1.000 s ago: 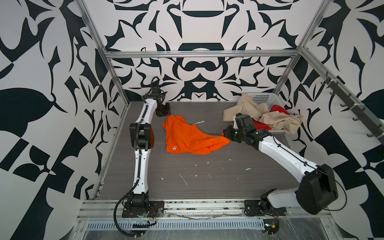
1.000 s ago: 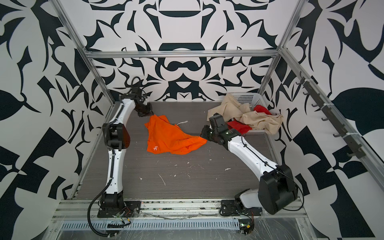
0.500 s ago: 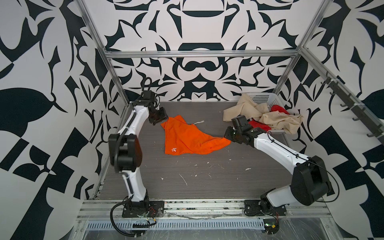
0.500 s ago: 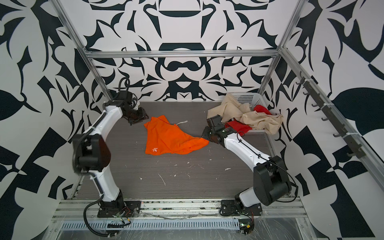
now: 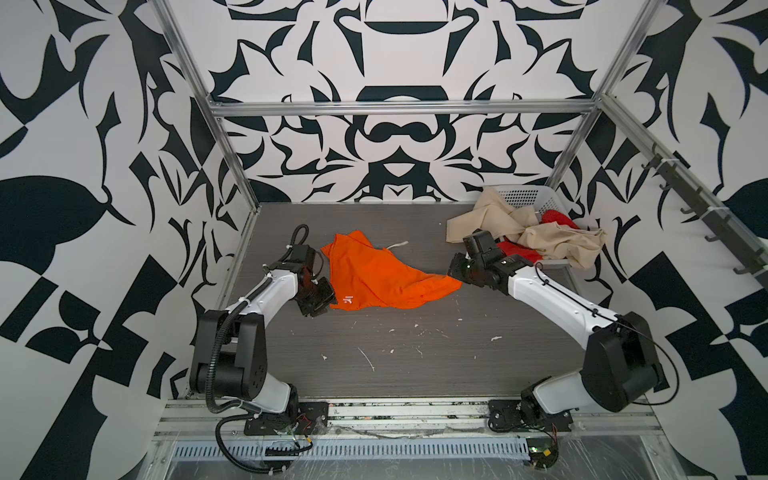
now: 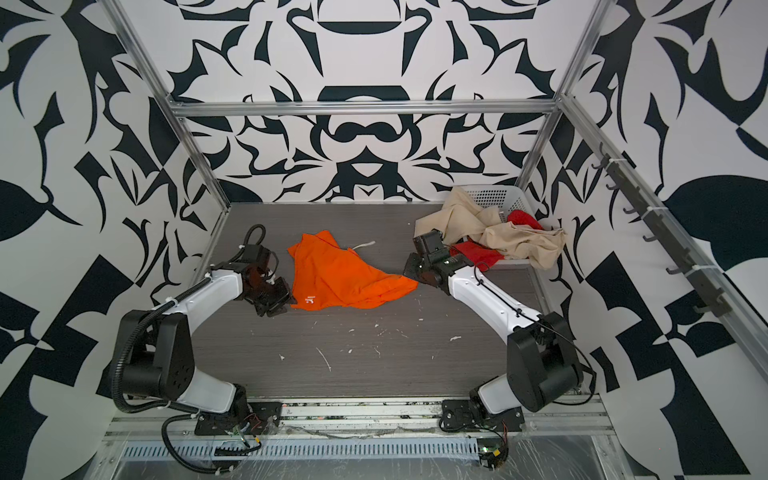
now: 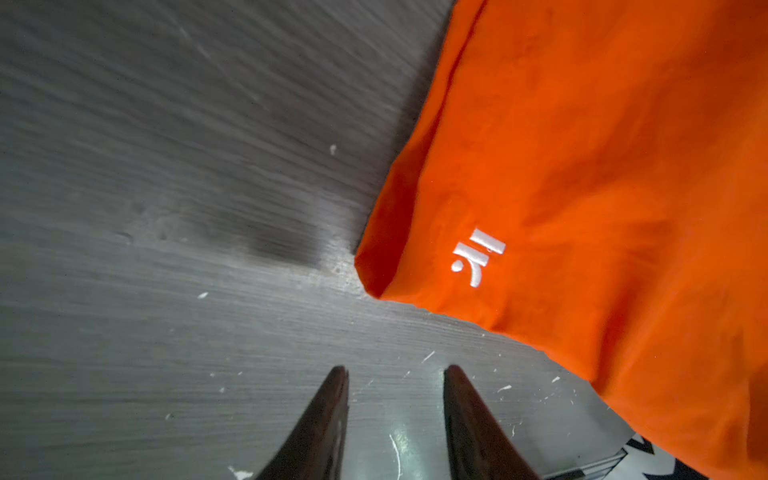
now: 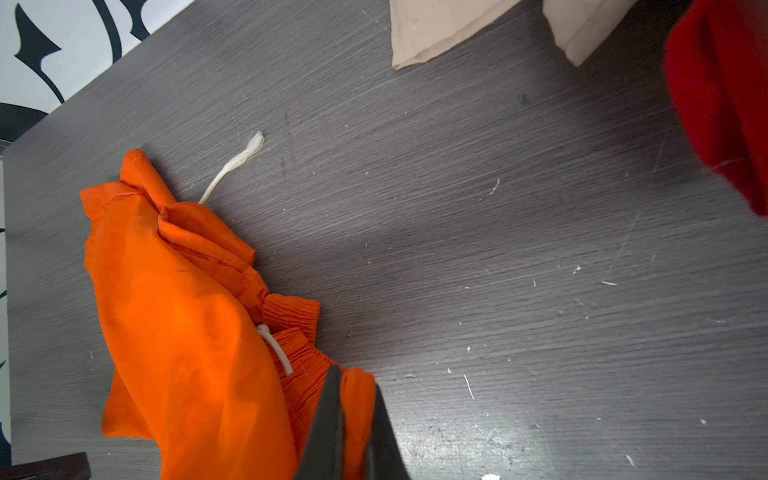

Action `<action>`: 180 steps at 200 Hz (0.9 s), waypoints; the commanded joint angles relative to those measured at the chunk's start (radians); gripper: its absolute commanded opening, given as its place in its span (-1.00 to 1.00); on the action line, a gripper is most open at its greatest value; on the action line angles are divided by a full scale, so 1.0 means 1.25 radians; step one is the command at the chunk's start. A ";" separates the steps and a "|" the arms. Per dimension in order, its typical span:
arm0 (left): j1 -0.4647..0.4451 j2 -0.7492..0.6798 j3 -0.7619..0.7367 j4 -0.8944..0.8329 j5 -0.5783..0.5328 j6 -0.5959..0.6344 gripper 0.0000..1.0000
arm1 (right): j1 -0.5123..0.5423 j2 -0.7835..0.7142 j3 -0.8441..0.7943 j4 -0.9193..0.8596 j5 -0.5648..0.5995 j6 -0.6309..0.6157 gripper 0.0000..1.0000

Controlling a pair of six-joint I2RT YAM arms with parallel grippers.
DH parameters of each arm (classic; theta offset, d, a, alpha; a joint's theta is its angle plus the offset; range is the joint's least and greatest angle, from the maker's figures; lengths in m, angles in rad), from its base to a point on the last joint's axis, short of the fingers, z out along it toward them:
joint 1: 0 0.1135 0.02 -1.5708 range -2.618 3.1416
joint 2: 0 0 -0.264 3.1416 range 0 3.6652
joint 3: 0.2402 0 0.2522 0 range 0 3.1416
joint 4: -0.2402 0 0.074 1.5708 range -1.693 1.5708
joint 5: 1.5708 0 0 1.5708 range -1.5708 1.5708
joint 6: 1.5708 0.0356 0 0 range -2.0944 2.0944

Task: Fold and stack the shorts

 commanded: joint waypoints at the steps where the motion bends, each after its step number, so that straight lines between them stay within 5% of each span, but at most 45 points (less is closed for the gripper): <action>1: 0.002 -0.003 -0.018 0.078 0.011 -0.087 -0.17 | 0.002 -0.037 0.001 0.018 -0.002 -0.008 -1.00; 107: 0.001 0.114 -0.025 0.136 0.006 -0.129 -0.15 | 0.002 -0.060 -0.019 0.013 -0.001 -0.005 -1.00; 161: -0.002 0.091 -0.034 0.109 -0.012 -0.116 -0.99 | 0.002 -0.065 -0.002 0.023 -0.014 -0.006 -1.00; 180: -0.006 0.033 0.005 0.049 -0.046 -0.096 -1.00 | 0.001 -0.076 0.029 0.016 -0.008 -0.024 -1.00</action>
